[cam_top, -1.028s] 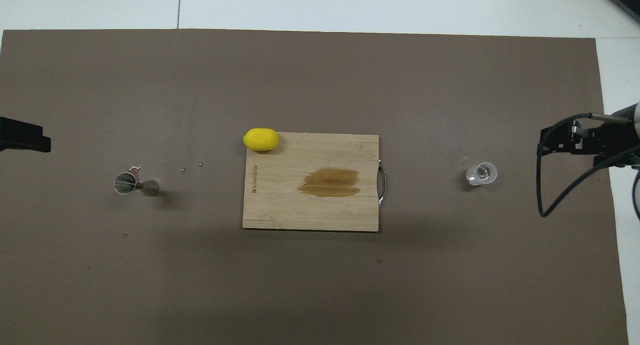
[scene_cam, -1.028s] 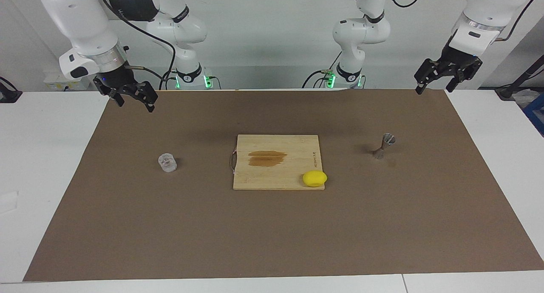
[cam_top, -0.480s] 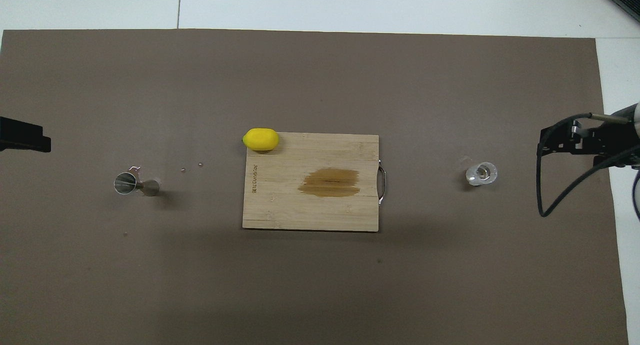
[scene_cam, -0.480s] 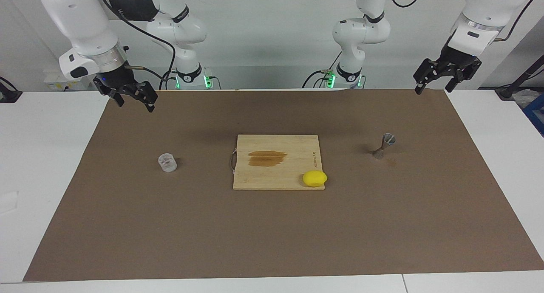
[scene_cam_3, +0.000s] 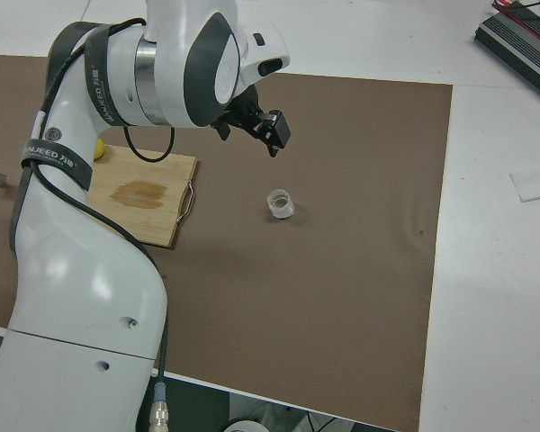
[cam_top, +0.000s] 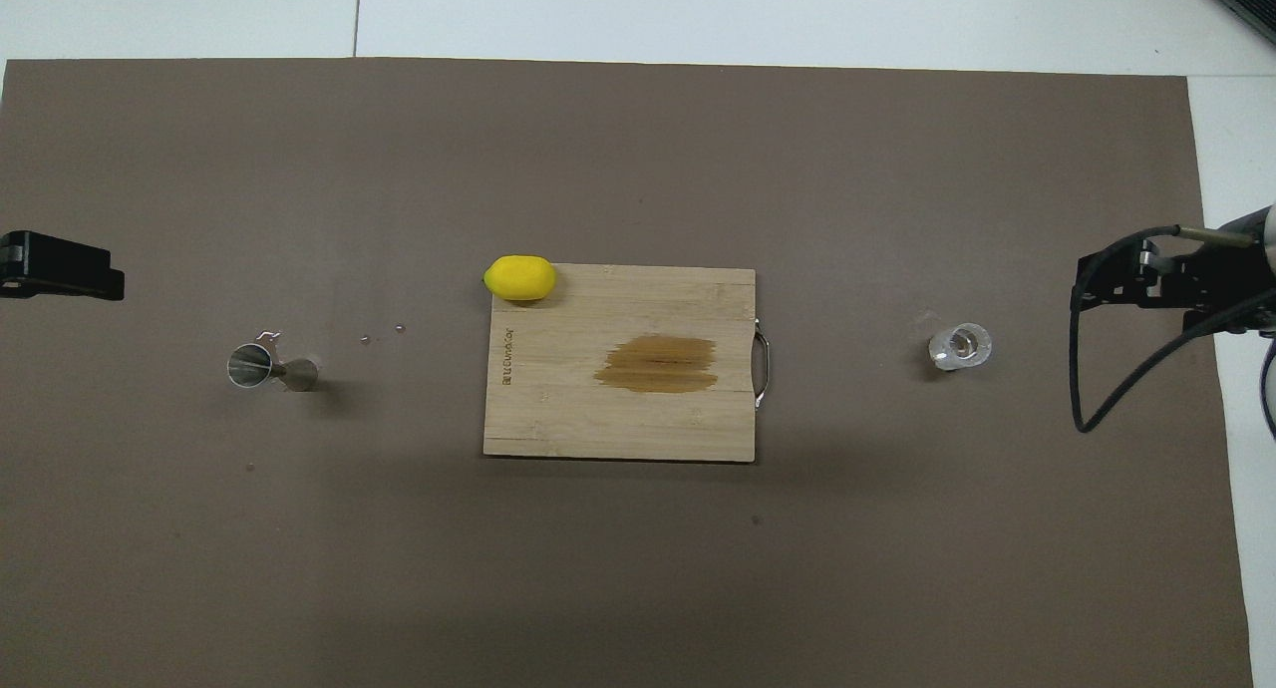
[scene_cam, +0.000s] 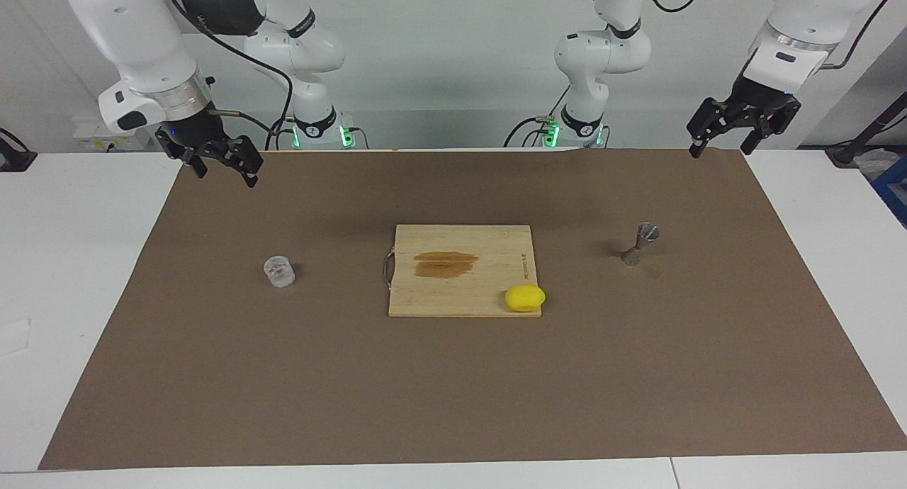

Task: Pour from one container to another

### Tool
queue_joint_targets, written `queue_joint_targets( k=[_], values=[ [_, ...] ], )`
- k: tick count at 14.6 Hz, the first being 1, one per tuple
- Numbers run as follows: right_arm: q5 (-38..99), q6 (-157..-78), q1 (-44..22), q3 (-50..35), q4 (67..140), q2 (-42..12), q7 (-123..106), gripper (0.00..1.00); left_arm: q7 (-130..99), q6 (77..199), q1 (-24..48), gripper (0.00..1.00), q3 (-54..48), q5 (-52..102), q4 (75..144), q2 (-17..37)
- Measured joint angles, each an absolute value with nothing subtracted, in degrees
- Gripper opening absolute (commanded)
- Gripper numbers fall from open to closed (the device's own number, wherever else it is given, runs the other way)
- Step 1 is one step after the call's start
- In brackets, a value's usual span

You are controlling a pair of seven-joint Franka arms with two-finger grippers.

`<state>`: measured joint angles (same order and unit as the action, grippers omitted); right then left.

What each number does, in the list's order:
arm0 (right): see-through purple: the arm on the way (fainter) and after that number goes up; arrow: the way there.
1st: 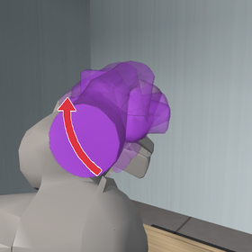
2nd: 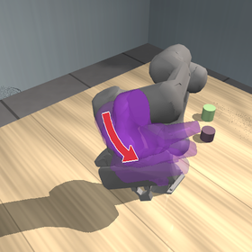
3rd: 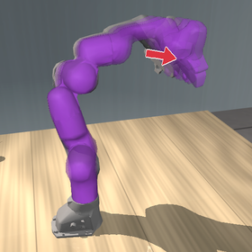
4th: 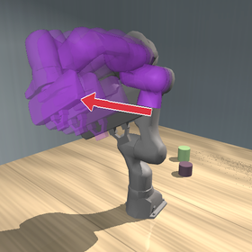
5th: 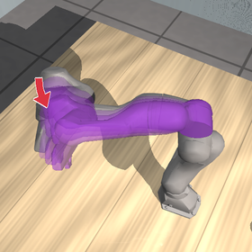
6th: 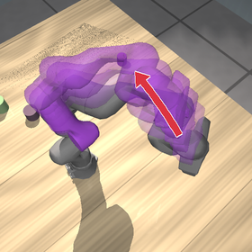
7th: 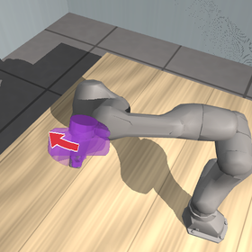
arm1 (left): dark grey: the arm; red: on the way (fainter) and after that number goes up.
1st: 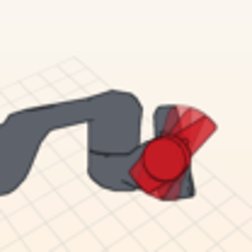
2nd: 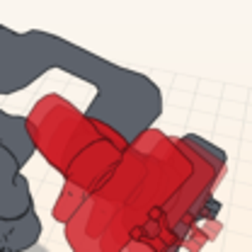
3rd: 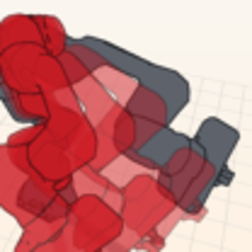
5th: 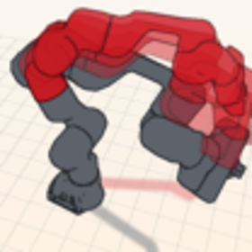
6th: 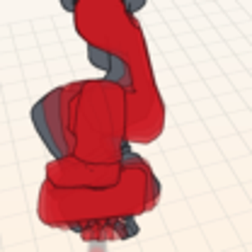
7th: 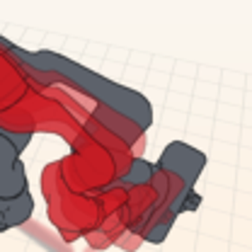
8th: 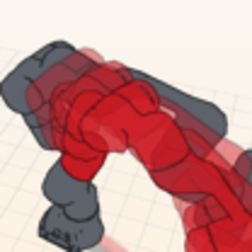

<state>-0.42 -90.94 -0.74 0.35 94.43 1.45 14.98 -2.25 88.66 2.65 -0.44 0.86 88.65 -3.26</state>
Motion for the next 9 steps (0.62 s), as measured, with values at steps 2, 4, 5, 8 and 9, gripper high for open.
queue_joint_targets(
  k=[2,4,5,8,9],
  values=[
    [-0.42,-90.94,-0.74,0.35,94.44,1.45,14.98,1.0,-2.25,88.71,2.68,1.0,-0.62,0.86,88.65,-3.26],
    [-0.42,-90.94,-0.74,0.35,94.44,1.46,14.98,1.0,-2.25,89.19,2.68,1.0,-0.62,0.86,88.76,-3.27],
    [-0.42,-90.94,-0.74,0.35,94.44,1.46,14.98,1.0,-2.25,90.29,2.68,1.0,-0.62,0.86,89.21,-3.35],
    [-0.42,-90.94,-0.74,0.35,94.44,1.46,14.98,1.0,-2.1,100.73,3.19,1.0,-0.87,0.86,96.21,-5.42],
    [-0.42,-90.94,-0.74,0.35,94.44,1.46,14.98,1.0,-2.11,104.46,3.92,1.0,-0.97,0.87,99.51,-6.49]
  ],
)
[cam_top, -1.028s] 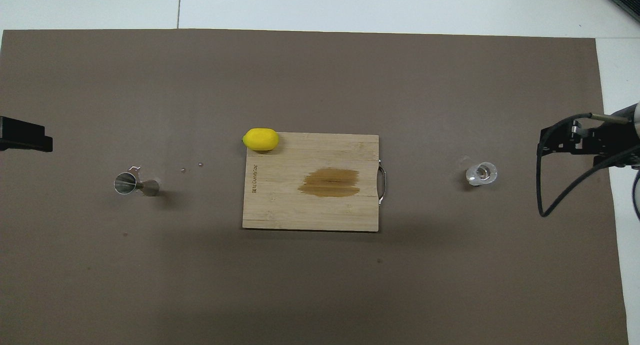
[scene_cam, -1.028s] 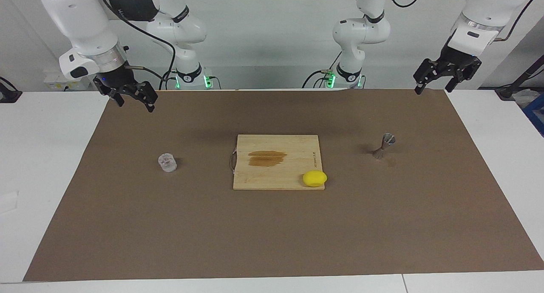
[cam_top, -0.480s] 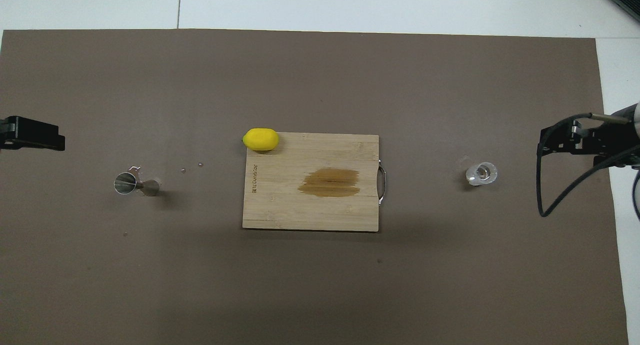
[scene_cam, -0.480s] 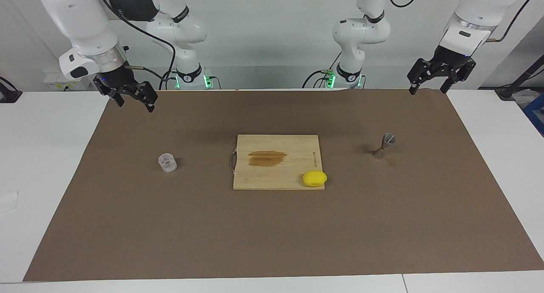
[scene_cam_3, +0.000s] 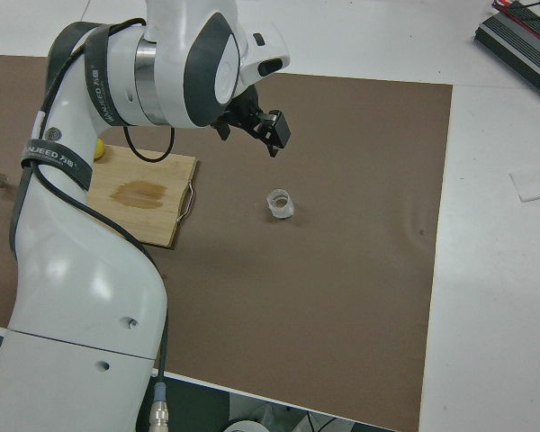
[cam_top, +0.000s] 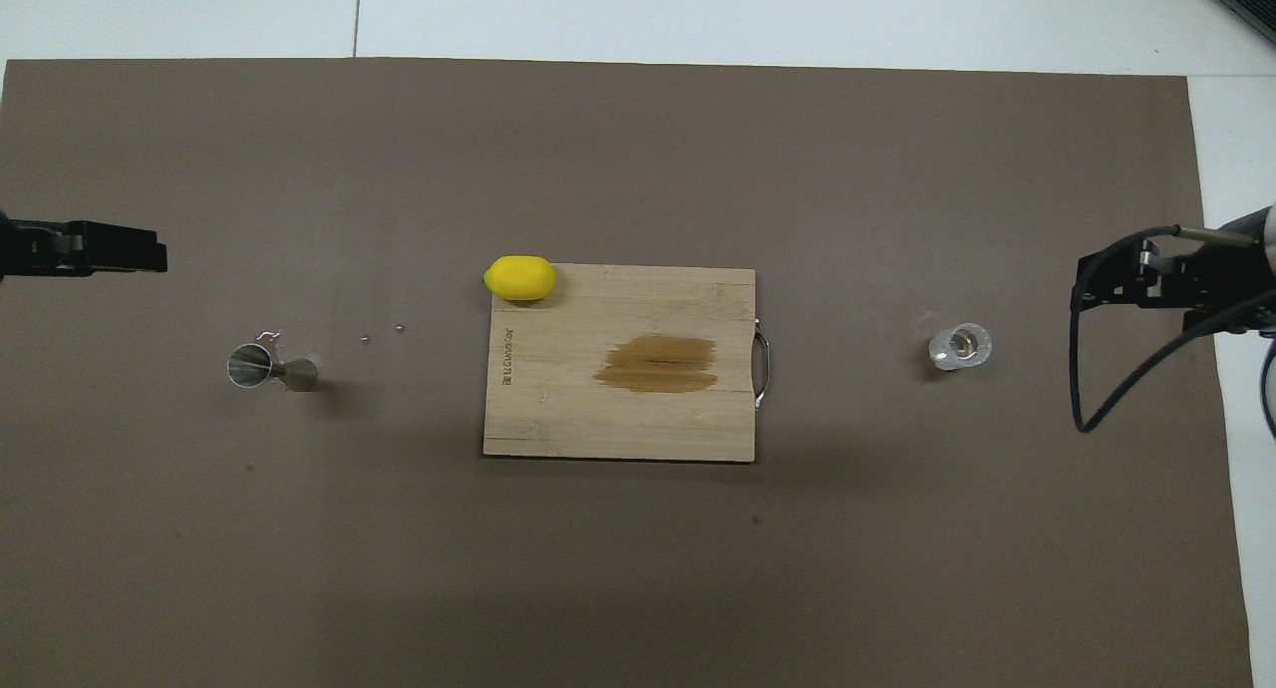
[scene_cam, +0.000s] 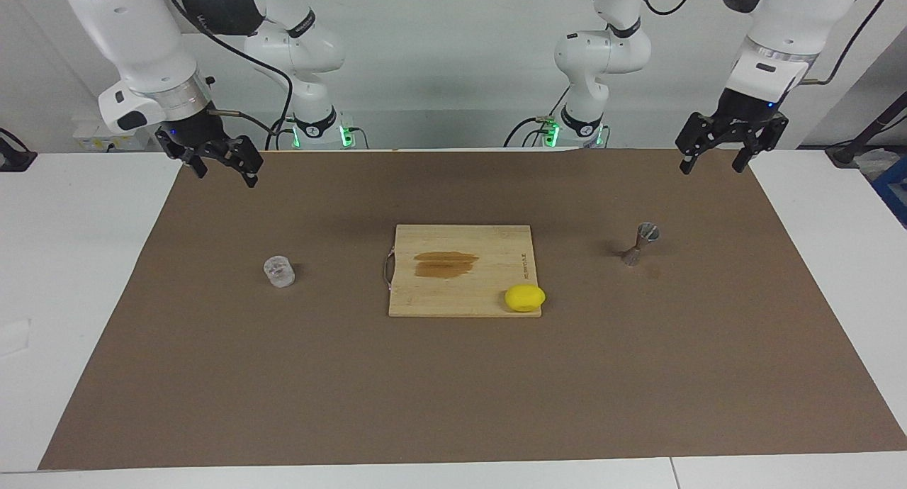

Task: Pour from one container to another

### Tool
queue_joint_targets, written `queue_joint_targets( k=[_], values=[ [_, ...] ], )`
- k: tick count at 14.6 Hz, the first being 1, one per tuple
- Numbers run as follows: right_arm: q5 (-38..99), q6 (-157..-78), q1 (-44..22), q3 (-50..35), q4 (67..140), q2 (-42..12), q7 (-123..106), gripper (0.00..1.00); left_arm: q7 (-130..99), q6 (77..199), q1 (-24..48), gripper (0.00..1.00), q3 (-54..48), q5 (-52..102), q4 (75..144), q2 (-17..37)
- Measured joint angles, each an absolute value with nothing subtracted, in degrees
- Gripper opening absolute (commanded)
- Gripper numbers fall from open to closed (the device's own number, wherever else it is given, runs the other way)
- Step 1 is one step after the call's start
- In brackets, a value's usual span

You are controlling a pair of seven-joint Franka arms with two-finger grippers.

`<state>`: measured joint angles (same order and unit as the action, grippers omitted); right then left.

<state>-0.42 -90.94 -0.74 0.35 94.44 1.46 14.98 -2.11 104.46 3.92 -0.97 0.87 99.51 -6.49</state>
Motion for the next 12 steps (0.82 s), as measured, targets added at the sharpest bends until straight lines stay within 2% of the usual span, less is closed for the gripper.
queue_joint_targets(
  k=[7,12],
  values=[
    [-0.42,-90.94,-0.74,0.35,94.44,1.46,14.98,1.0,-2.16,118.65,5.45,1.0,-1.05,0.87,113.82,-10.2],
    [-0.42,-90.94,-0.74,0.35,94.44,1.46,14.98,1.0,-2.14,120.84,5.01,1.0,-0.58,0.87,115.46,-10.21]
  ],
)
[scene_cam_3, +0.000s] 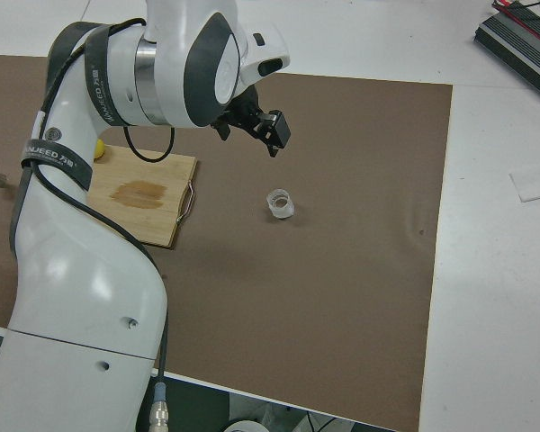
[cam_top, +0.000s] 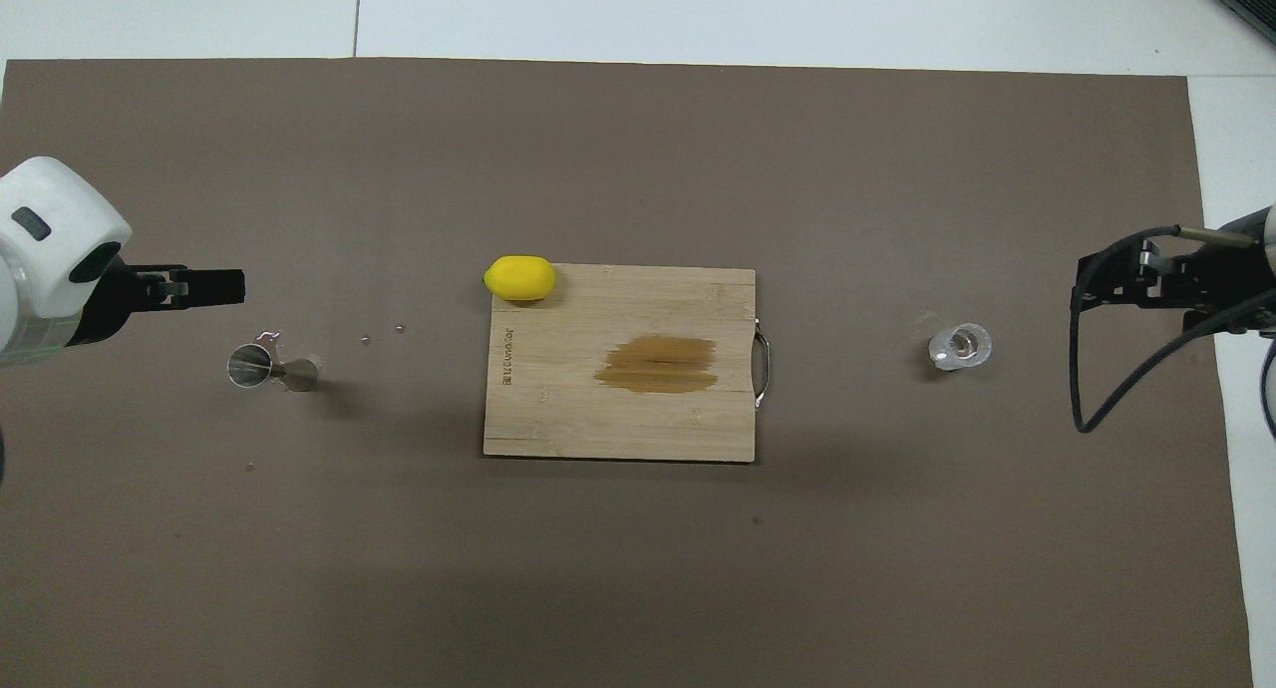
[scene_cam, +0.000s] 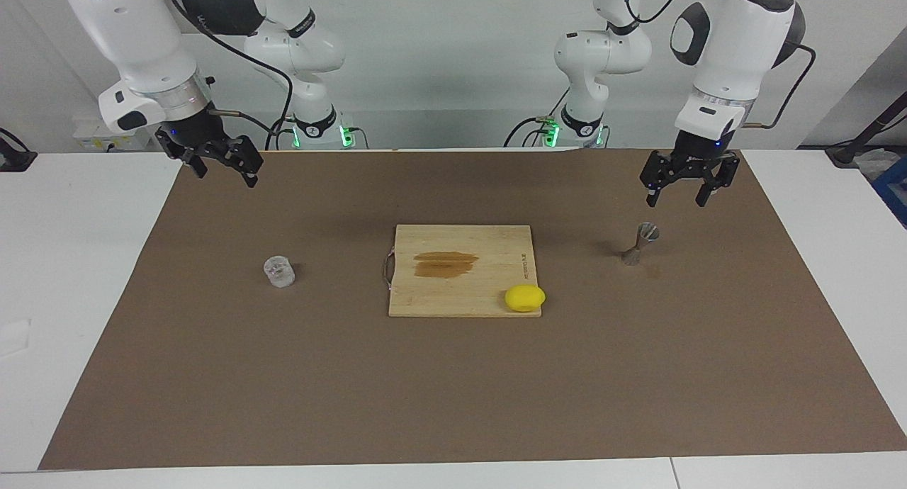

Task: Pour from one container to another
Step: 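Move the left gripper toward the small metal cup and open it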

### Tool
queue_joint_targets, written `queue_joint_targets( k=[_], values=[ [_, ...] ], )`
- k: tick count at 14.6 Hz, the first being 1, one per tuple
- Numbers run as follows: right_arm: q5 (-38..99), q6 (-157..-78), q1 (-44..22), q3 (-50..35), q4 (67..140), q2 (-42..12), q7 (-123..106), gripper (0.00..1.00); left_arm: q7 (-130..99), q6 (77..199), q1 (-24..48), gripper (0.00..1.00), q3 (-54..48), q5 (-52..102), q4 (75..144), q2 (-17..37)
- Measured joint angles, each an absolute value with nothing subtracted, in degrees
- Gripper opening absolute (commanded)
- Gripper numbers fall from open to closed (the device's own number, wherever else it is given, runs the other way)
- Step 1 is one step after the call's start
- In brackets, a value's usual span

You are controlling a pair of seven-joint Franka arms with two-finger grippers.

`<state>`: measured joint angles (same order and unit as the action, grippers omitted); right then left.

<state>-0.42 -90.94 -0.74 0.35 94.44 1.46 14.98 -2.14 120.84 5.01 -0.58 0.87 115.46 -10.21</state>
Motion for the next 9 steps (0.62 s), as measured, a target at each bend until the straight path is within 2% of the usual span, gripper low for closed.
queue_joint_targets(
  k=[9],
  values=[
    [-0.42,-90.94,-0.74,0.35,94.45,1.46,14.98,1.0,6.24,125.57,5.74,1.0,-1.01,0.85,118.41,-10.12]
  ],
)
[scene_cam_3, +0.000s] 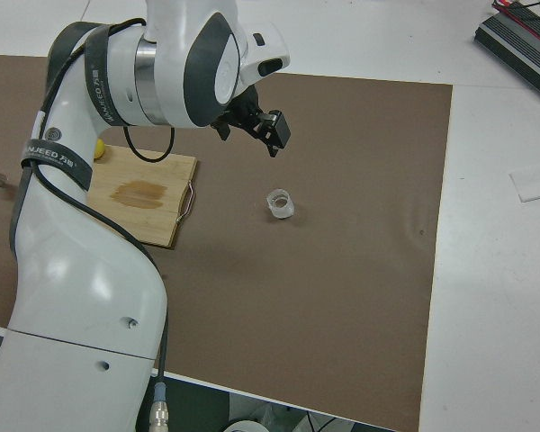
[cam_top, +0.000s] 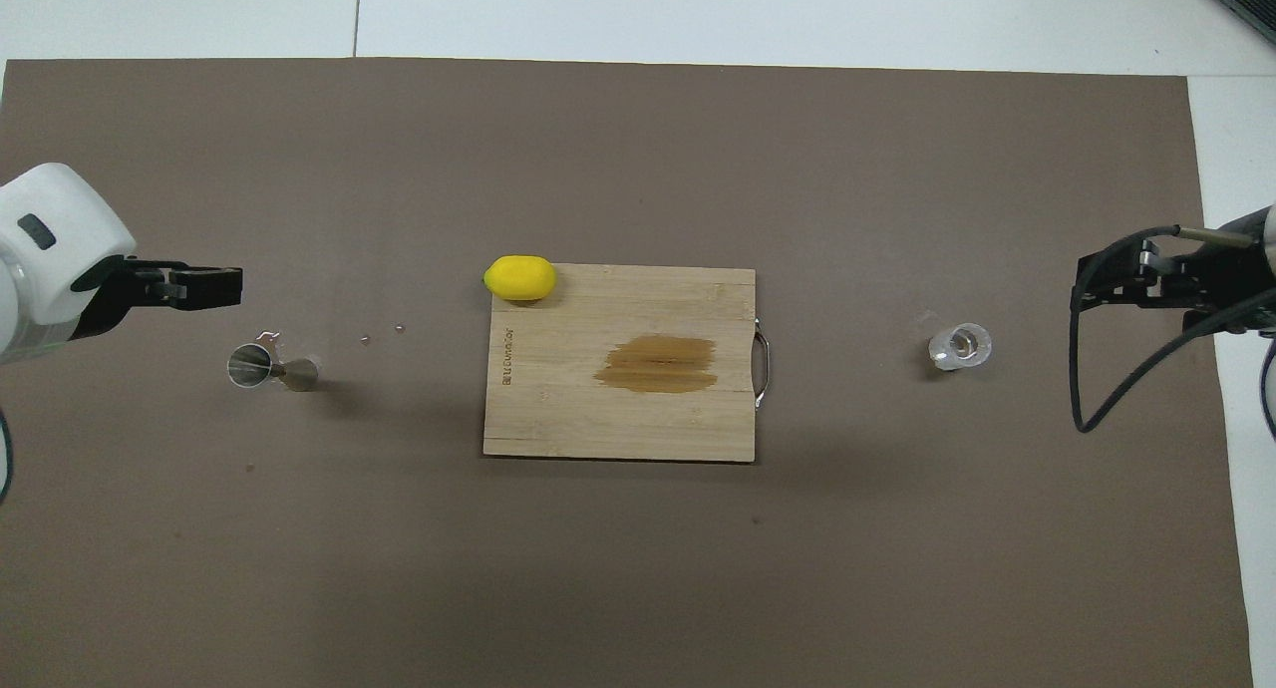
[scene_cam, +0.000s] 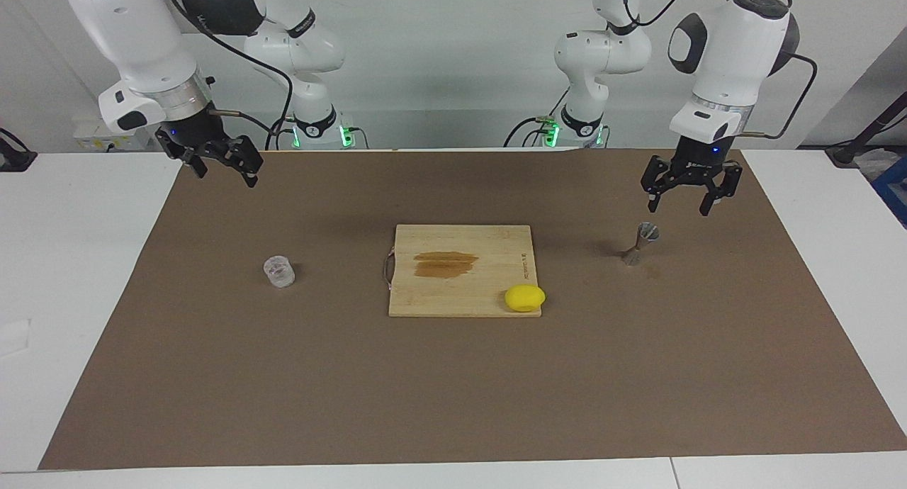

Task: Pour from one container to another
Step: 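Move the left gripper toward the small metal cup and open it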

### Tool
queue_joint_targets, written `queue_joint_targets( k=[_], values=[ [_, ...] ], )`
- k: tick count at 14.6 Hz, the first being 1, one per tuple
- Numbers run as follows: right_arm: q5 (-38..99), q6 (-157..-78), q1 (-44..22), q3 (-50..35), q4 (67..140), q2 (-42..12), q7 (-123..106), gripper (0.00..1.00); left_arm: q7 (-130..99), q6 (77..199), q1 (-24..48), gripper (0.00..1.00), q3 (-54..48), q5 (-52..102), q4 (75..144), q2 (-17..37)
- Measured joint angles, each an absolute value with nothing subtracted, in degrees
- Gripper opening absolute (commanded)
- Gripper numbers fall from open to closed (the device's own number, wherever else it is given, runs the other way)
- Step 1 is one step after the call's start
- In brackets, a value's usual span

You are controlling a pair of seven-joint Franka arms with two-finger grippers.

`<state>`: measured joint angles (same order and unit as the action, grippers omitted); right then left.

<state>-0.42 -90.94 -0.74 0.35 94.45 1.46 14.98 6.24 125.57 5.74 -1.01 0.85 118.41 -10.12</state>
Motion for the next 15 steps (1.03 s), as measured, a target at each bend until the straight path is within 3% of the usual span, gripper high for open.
queue_joint_targets(
  k=[5,10,15],
  values=[
    [-0.42,-90.94,-0.74,0.35,94.45,1.46,14.98,1.0,6.26,125.59,9.04,1.0,-1.49,0.86,118.25,-10.12],
    [-0.42,-90.94,-0.74,0.35,94.45,1.46,14.98,1.0,7.59,116.85,9.01,1.0,-0.84,4.04,115.32,-10.04],
    [-0.42,-90.94,-0.74,0.35,94.45,1.46,14.98,1.0,31.96,113.79,-0.42,1.0,0.57,19.16,112.97,-9.54]
  ],
)
